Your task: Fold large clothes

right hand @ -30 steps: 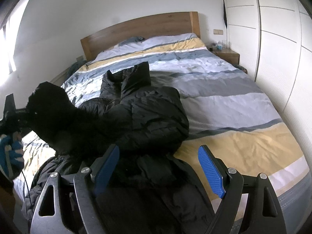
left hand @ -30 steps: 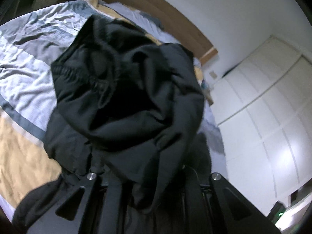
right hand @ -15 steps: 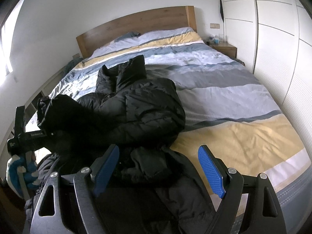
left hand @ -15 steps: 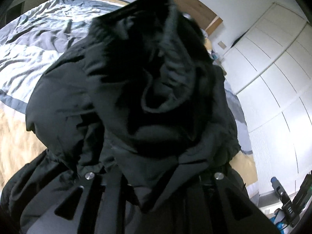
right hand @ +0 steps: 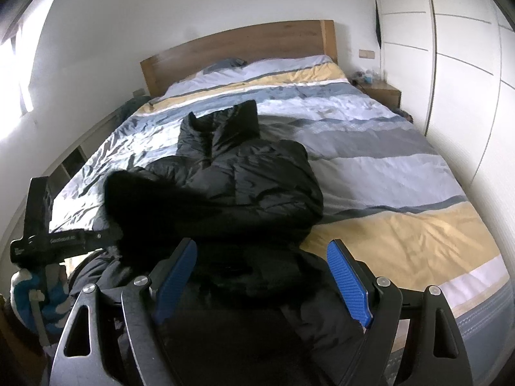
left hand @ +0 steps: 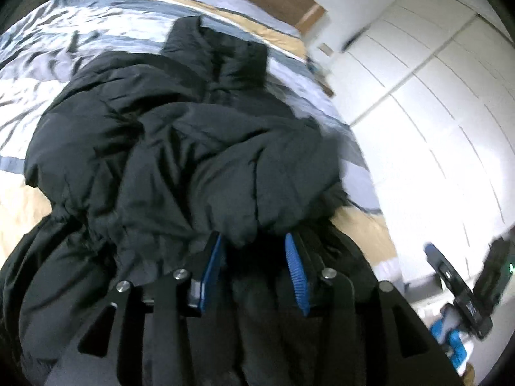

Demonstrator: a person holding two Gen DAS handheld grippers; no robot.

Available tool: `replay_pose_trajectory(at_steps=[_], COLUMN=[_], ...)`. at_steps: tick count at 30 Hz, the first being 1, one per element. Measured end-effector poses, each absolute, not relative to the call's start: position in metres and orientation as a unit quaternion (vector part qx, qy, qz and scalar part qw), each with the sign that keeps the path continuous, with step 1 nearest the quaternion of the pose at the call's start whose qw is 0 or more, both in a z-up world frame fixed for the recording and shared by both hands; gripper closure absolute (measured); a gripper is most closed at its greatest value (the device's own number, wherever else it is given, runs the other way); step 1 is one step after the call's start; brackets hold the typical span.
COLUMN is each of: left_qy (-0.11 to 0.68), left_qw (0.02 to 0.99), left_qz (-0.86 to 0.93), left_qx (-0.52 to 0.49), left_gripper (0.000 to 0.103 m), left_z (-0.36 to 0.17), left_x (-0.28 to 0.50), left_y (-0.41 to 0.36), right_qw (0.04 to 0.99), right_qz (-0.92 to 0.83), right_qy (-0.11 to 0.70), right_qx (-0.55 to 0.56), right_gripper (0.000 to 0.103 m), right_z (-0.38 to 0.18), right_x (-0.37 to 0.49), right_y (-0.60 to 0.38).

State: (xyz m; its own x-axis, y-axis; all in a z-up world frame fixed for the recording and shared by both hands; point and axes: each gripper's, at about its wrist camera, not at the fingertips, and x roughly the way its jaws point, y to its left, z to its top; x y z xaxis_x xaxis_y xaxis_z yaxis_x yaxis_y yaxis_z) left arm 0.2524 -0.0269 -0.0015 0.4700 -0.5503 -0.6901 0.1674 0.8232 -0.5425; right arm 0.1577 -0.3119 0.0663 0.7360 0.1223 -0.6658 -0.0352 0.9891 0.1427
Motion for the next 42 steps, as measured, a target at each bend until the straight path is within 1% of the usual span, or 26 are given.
replay_pose_trajectory(at_steps=[6,14,20,24,27,33,35,37,39,42], left_qy=[0.447,0.441,0.433,0.433,0.439,0.475,0.48,0.478,0.478,0.474], left_qw=[0.847,0.875,0.884,0.885,0.883,0.868,0.867,0.868,0.868,0.873], left_qz=[-0.218,-0.123,-0.077,-0.062,-0.057,-0.059,-0.056,-0.059,-0.063,-0.065], left_qx=[-0.187,-0.157,-0.159,-0.158,-0.157,-0.132,-0.119,-0.118,-0.114,-0.097], left_gripper=[0.064,0.064,0.064,0.064,0.064,0.064,0.064,0.064,0.064,0.064], left_z=[0.025,0.028,0.016,0.001,-0.02,-0.076,-0.086,-0.088,-0.083,-0.071], left_x=[0.231,0.252,0.293,0.324,0.349,0.366,0.363,0.359,0.354,0.347], left_y=[-0.015,0.056,0.097,0.105,0.103,0.091,0.088,0.087,0.087,0.084], right_qw=[0.931,0.925,0.914,0.905,0.898,0.889,0.887,0.882,0.88,0.882], right_qz=[0.06,0.106,0.154,0.173,0.176,0.16,0.148,0.141,0.14,0.136], right_qy=[0.357,0.365,0.376,0.387,0.402,0.426,0.434,0.448,0.454,0.45], right_qx=[0.042,0.012,-0.013,-0.024,-0.03,-0.053,-0.057,-0.034,-0.017,-0.028], right_gripper=[0.018,0.018,0.018,0.018,0.018,0.018,0.018,0.014,0.014,0.014], right_z=[0.079,0.075,0.057,0.033,0.008,-0.035,-0.045,-0.055,-0.058,-0.052], right_x=[0.155,0.188,0.239,0.273,0.291,0.311,0.314,0.317,0.316,0.309], right_y=[-0.29,-0.232,-0.166,-0.126,-0.11,-0.12,-0.131,-0.151,-0.165,-0.17])
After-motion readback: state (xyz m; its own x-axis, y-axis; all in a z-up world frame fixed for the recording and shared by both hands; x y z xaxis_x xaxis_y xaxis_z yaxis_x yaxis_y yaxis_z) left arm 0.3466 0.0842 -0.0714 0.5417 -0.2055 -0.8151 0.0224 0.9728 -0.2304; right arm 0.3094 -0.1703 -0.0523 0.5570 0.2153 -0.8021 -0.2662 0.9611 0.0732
